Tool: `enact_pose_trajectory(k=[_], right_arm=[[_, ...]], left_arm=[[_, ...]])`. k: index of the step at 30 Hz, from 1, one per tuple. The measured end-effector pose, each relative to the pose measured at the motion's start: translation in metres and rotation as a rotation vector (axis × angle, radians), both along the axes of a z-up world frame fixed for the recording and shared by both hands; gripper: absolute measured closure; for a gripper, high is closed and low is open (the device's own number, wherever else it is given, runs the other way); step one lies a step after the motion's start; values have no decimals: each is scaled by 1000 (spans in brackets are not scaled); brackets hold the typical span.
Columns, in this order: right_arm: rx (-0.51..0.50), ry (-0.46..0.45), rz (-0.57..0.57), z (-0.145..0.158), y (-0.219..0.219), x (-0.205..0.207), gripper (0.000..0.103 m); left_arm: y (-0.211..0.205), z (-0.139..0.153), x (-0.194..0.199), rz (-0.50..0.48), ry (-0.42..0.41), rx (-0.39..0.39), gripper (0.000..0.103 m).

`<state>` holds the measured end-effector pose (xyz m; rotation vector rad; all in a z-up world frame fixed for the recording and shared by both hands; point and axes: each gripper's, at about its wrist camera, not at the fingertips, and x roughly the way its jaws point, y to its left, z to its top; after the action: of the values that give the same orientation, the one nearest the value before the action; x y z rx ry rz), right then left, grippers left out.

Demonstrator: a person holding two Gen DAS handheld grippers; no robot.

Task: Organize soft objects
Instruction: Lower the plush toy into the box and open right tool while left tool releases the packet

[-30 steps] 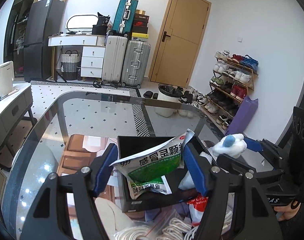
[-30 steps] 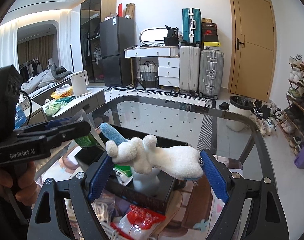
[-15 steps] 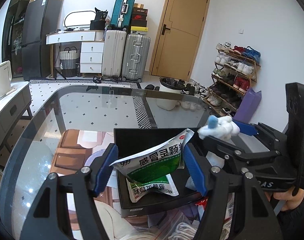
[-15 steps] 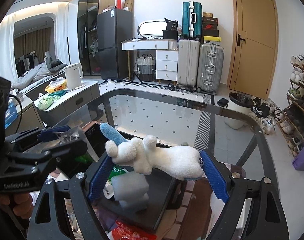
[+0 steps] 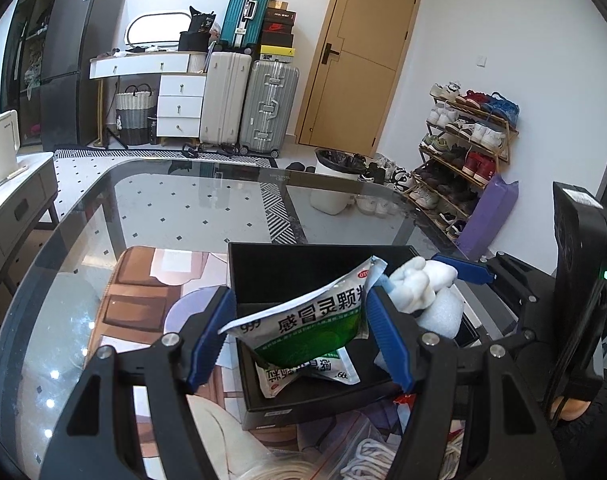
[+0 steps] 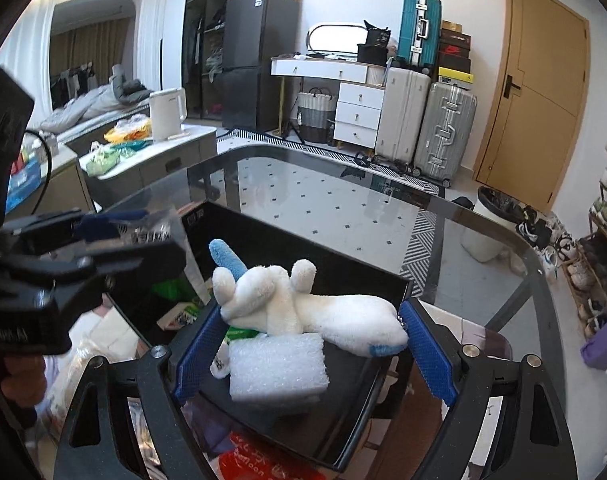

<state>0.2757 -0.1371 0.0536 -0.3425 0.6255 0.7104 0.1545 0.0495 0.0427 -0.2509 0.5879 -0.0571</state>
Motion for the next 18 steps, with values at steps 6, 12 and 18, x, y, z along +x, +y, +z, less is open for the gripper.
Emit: enact_pose_trajectory(k=[6,12,18], right_arm=[[9,4,-4,-2,-6,-6,12],[25,-18,-21,2,-18,-18,1],[28,-14,-41,2,-25,-27,1]], left_arm=[[-3,-1,1,-1,3,21,36],[-5,-1,0,1,10,31,36],[-15,2,-6,-11,4,83,32]])
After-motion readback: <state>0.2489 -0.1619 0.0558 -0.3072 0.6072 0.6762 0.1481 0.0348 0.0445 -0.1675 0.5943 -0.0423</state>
